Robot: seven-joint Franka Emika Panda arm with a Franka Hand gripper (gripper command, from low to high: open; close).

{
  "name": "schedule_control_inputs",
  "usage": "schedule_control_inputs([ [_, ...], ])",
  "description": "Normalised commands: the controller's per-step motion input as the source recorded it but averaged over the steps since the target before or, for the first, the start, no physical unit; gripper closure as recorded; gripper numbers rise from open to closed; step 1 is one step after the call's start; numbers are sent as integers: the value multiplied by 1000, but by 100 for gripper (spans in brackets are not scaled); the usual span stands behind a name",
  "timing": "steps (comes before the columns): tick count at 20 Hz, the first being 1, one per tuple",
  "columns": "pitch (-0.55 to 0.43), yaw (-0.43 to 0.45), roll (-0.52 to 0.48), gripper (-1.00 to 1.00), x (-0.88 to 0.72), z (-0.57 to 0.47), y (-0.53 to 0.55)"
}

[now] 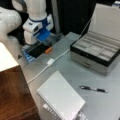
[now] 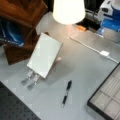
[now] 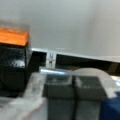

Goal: Turn off the lamps. Pick up the book. Place the book on the shelf position.

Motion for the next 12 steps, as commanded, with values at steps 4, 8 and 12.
schedule_control_inputs([
  [4, -348, -189, 108, 100, -277, -430, 178],
  [8, -353, -167, 93, 100, -315, -508, 151],
  [12, -358, -154, 77, 100, -382, -507, 77],
])
